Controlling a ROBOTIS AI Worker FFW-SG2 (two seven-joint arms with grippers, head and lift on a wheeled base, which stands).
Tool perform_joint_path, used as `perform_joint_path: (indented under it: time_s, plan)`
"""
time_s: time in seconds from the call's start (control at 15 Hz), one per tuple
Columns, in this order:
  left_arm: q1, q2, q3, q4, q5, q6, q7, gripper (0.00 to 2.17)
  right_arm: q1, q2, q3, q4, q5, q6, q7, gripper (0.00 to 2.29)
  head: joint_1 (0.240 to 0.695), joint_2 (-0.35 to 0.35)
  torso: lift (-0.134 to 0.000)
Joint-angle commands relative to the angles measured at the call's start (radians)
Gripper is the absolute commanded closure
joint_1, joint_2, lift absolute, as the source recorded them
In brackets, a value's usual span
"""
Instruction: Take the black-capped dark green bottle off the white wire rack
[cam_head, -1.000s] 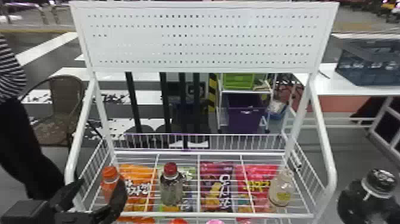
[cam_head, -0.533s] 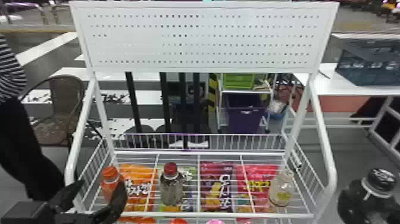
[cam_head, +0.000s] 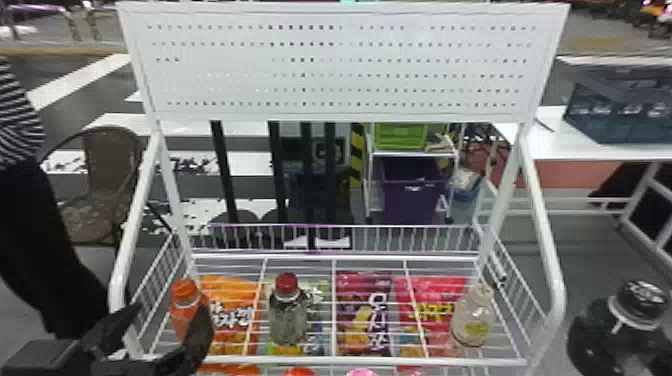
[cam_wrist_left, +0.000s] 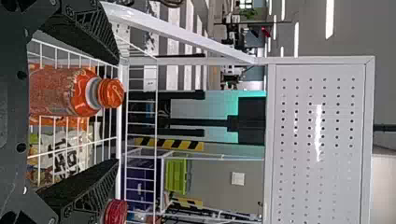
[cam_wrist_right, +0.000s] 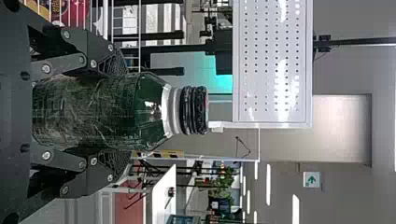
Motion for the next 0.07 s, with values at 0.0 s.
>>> perform_joint_path:
  time_s: [0.0]
  plan:
    - [0.0,0.0,0.001,0.0,0.0,0.001,0.0,0.14,0.0,0.0,0.002,-0.001,0.0,-0.01,0.001,1.67,0.499,0.0,0.0]
